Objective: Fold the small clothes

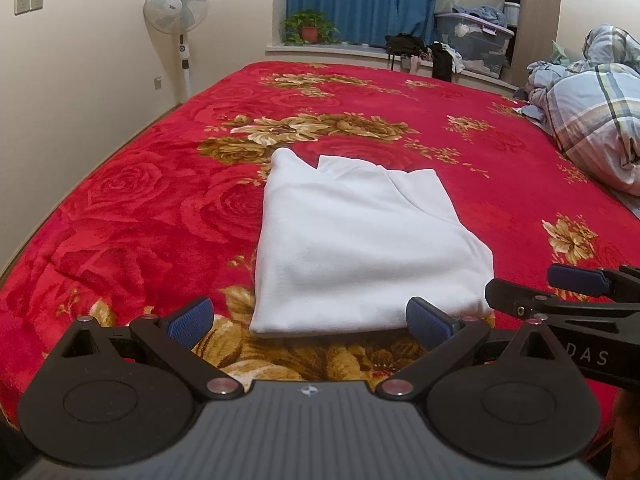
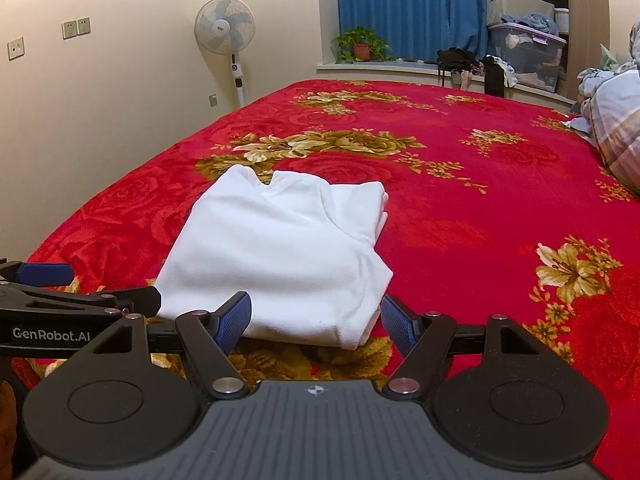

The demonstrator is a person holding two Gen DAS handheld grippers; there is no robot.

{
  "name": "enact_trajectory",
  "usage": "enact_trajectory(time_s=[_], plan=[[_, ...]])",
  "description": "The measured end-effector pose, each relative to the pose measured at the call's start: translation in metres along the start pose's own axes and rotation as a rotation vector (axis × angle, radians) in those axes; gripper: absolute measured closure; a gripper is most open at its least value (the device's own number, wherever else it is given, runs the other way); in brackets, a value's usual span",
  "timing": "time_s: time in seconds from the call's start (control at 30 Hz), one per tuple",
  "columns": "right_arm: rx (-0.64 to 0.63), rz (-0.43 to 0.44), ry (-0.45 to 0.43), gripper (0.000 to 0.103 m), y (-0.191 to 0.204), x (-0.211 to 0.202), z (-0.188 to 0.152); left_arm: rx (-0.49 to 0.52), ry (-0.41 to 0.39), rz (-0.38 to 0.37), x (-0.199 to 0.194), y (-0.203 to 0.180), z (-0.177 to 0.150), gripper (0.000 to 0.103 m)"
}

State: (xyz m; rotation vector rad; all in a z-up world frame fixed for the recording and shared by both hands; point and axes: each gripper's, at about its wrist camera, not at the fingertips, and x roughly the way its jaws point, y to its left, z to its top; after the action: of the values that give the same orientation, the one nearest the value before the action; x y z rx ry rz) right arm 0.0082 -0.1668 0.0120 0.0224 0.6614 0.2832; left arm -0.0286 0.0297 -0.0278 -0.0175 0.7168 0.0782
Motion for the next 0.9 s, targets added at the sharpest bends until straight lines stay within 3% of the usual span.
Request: enact_trajectory(time_s=[0.9], plan=[[0.000, -0.007, 0.004, 0.030, -0.0005, 0.0008, -0.0013, -0.006, 0.009, -0.011, 0.0037, 0.0033, -0.0011, 0.001]])
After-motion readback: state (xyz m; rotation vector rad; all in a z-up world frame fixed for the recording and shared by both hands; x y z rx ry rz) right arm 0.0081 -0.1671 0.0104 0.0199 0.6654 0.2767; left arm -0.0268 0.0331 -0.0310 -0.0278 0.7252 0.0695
